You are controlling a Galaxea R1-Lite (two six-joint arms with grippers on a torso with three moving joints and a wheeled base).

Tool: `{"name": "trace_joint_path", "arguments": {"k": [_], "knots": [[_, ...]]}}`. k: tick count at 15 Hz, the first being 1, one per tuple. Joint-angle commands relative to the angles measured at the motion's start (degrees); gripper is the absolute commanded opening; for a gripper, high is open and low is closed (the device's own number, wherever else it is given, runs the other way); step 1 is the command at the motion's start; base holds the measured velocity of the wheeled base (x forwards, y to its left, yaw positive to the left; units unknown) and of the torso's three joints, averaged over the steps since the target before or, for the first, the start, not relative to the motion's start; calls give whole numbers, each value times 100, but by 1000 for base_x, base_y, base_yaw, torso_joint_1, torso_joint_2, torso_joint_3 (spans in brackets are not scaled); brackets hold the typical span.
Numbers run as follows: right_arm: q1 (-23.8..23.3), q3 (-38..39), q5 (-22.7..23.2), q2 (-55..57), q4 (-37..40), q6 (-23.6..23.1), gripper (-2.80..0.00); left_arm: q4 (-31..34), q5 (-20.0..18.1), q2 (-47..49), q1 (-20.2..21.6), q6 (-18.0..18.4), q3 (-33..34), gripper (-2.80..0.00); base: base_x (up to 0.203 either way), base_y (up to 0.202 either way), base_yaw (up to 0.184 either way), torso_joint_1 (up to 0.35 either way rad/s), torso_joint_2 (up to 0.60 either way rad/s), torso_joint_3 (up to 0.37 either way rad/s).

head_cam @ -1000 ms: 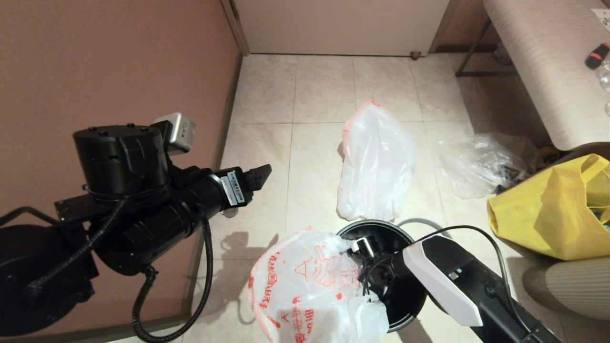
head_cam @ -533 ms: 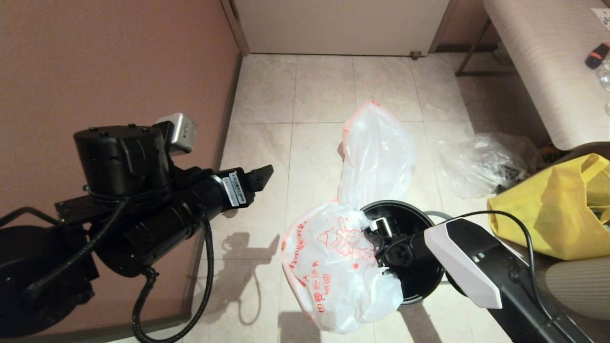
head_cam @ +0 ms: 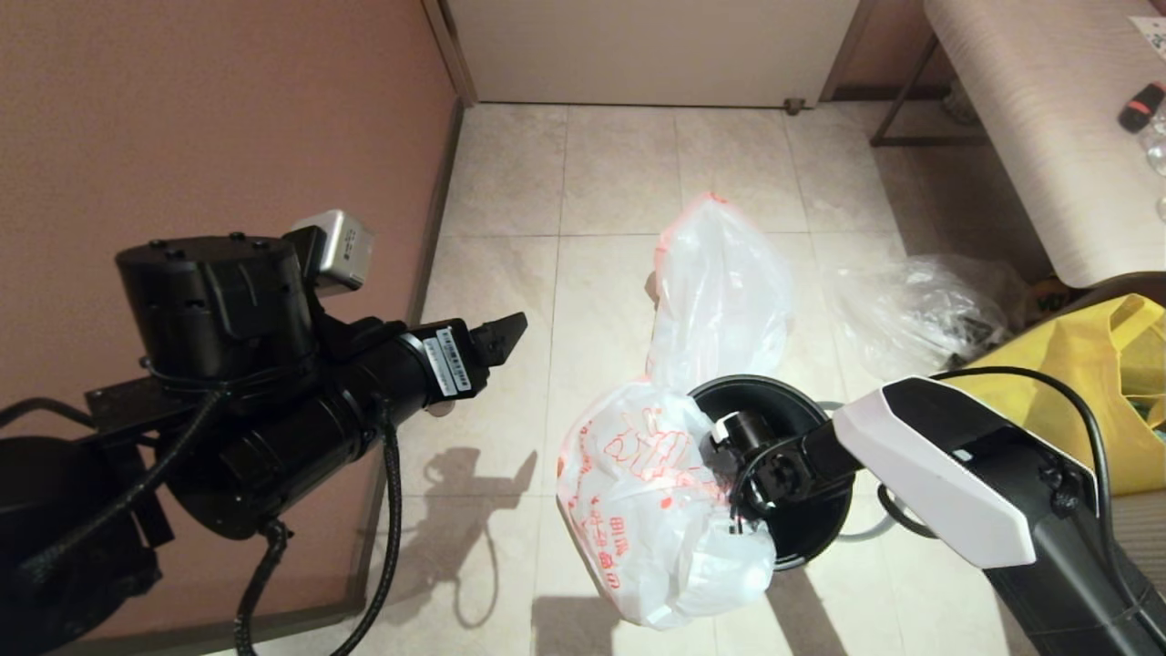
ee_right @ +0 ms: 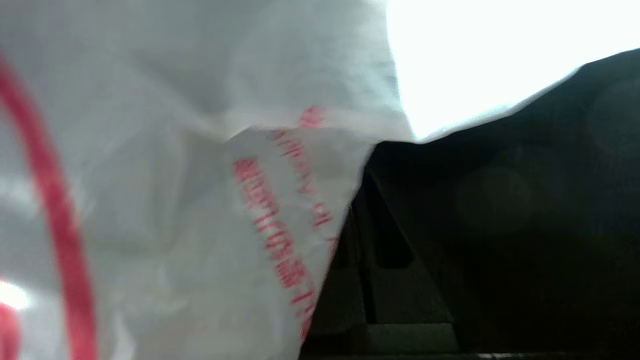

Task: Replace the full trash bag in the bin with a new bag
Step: Put the new garbage bag on the trash can

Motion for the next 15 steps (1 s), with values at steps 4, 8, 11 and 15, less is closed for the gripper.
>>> {"name": "trace_joint_path", "arguments": {"k": [4,8,11,15], "knots": [[-212,1108,-50,-773,-1017,297,-280,-20,24,-58,-74,-10,17,0,0,0,0,0,0,0],[-282,1699,-56,-777,-2729,360,-280,-20,24,-23,-83,-10,26,0,0,0,0,0,0,0],[-298,1965,-95,-1206,-2927,459,-280,-22,24,-14,-108,-10,52,0,0,0,0,0,0,0],[-170,2741,-120,-2254,-2959,663,-280,-20,41,-41,-207,-10,70,0,0,0,0,0,0,0]]}}
